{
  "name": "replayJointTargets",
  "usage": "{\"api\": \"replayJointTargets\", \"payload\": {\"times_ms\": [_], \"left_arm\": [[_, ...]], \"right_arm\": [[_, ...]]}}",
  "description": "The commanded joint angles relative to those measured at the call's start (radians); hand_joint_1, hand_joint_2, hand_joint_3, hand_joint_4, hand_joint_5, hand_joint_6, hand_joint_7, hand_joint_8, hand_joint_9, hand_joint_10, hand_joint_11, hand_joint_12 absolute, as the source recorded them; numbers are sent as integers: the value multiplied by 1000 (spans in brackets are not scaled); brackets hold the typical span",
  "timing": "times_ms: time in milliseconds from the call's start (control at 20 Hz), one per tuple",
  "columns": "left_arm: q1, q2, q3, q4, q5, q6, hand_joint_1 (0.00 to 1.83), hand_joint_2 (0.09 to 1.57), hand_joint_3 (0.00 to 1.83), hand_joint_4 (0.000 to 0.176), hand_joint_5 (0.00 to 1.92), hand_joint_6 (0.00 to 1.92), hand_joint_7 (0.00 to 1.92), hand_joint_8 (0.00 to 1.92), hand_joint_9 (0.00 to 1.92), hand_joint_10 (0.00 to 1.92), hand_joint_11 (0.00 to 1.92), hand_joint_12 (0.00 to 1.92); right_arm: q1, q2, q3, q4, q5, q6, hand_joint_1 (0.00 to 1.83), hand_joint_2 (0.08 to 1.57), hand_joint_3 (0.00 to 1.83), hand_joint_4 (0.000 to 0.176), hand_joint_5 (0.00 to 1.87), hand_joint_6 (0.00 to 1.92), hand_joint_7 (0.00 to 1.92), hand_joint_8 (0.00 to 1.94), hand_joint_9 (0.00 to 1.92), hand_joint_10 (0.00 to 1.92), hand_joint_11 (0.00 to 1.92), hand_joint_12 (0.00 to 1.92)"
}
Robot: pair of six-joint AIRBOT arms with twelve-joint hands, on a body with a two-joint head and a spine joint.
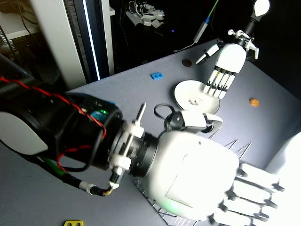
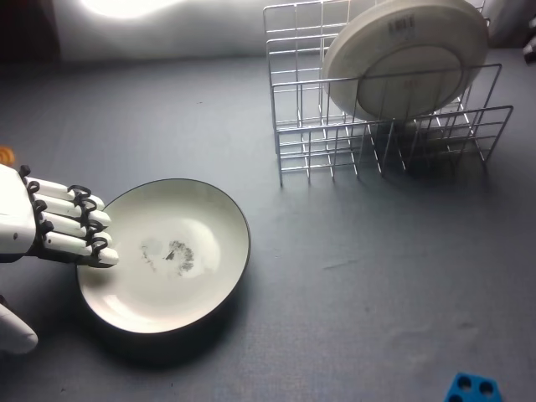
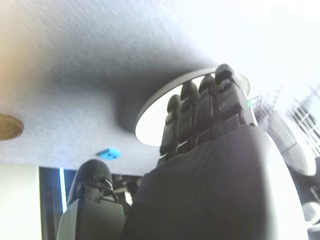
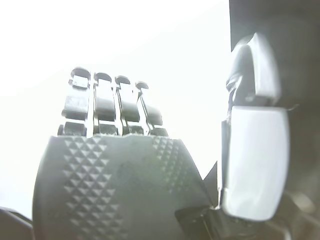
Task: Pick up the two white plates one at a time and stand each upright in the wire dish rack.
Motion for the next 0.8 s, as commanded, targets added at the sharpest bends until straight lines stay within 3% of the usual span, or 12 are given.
{"api": "replayJointTargets", "payload": {"times_ms": [0,200,300,550,750], "left_arm": [[3,0,4,-24,-11,1,0,1103,3,0,102,5,134,3,98,4,20,36],[19,-2,4,-24,-12,0,0,1101,2,0,109,5,153,8,116,8,20,44],[36,-4,4,-25,-12,-9,0,1095,0,0,108,3,154,7,114,6,16,47],[96,-12,3,-30,-16,-21,0,1093,0,0,83,1,147,3,115,4,1,27],[127,-18,3,-43,-17,-21,0,1094,0,0,76,4,134,5,107,8,10,4]], "right_arm": [[26,5,-18,10,121,-18,1148,803,0,0,0,0,0,0,0,0,24,13],[92,13,-128,-12,34,-175,1131,797,0,0,0,0,0,0,0,0,0,2],[86,12,-178,-11,30,-235,1136,791,0,0,0,0,0,0,0,0,0,0],[52,-11,-293,32,-2,-493,1102,799,0,0,0,0,0,0,0,0,28,16],[9,-61,-324,32,-22,-661,1109,823,2,0,0,0,0,0,0,0,34,26]]}}
